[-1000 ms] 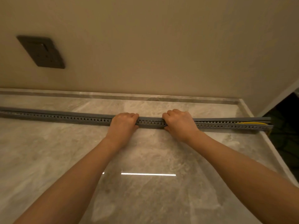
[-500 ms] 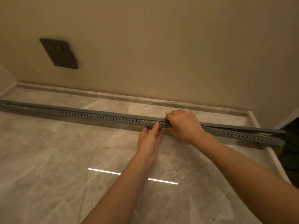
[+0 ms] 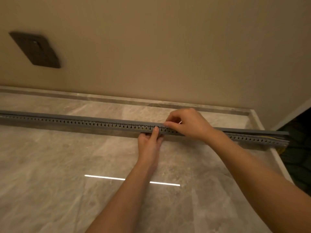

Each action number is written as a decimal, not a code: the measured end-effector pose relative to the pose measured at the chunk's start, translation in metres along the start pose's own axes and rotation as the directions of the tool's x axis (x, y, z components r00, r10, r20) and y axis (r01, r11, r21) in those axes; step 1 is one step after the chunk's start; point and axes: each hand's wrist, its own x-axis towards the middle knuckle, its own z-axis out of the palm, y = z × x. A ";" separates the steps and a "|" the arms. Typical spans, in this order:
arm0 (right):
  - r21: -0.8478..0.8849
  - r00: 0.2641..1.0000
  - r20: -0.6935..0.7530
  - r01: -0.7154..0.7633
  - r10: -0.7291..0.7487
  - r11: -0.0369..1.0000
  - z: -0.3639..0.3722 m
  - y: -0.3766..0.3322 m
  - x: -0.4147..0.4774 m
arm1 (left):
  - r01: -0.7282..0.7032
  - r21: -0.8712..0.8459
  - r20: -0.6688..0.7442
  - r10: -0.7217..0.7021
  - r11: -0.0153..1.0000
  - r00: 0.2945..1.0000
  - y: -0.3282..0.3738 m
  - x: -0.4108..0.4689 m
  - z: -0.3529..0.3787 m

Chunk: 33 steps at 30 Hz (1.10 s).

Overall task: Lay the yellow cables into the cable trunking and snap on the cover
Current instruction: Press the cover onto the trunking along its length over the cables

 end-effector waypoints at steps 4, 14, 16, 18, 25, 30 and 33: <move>0.032 0.969 0.075 -0.238 0.235 0.971 0.003 0.023 0.003 | 0.003 0.046 -0.042 -0.002 0.999 0.999 -0.003 0.004 0.000; 0.124 0.948 -0.043 -0.310 0.317 0.943 0.012 0.028 0.003 | -0.036 0.009 -0.047 0.036 0.999 0.998 -0.004 0.005 0.003; 0.133 0.946 -0.064 -0.309 0.319 0.942 0.013 0.027 0.003 | -0.037 0.007 -0.056 0.037 0.999 0.998 -0.003 0.004 0.004; 0.133 0.943 -0.074 -0.313 0.324 0.940 0.013 0.027 0.002 | -0.039 -0.001 -0.059 0.039 0.999 0.998 -0.002 0.003 0.004; 0.091 0.985 0.013 -0.175 0.175 0.980 0.000 0.022 -0.018 | -0.064 -0.016 -0.040 0.063 0.998 0.997 -0.003 0.003 0.003; -0.272 0.998 0.047 -0.020 0.034 0.962 0.000 0.017 -0.024 | -0.090 0.007 -0.049 0.091 0.996 0.995 -0.006 0.004 0.003; -0.329 0.999 0.026 -0.016 0.026 0.944 0.001 0.016 -0.026 | -0.112 0.007 -0.058 0.112 0.994 0.992 -0.007 0.002 0.004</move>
